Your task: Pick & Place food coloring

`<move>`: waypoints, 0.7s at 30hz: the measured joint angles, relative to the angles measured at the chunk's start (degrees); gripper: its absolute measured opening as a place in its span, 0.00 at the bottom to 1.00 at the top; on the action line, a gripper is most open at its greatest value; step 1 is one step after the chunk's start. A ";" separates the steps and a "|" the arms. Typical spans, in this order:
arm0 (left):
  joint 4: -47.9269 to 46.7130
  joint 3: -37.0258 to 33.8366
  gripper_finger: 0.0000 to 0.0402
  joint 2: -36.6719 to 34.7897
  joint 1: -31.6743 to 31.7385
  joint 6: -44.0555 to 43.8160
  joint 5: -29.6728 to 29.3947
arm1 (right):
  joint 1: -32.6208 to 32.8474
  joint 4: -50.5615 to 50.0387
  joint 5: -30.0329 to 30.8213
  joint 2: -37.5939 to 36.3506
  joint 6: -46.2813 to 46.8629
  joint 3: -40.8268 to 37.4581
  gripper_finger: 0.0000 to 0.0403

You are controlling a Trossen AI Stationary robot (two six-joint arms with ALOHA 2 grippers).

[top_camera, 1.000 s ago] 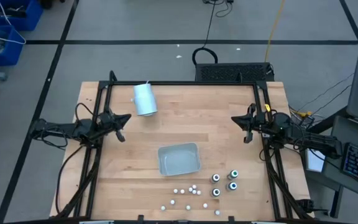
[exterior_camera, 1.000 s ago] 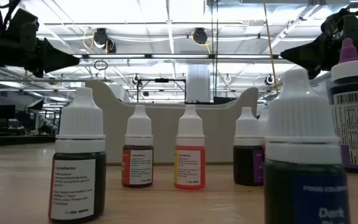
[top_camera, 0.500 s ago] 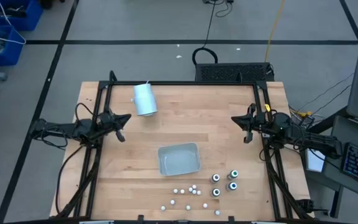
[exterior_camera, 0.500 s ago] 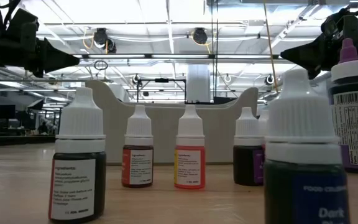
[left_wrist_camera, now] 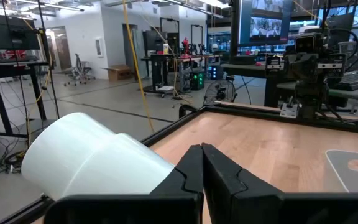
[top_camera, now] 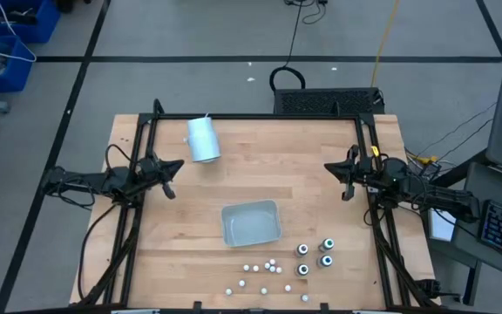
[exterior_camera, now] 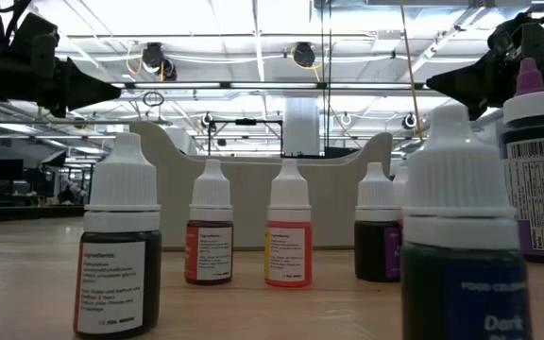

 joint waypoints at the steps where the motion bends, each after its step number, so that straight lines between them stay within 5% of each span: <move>1: -0.01 0.00 0.01 0.01 -0.01 0.00 0.00 | 0.01 0.01 0.01 0.00 0.00 0.00 0.00; 21: 4.08 0.04 0.01 0.01 0.00 -8.05 0.50 | 0.01 4.09 -0.05 0.19 -2.96 0.10 0.00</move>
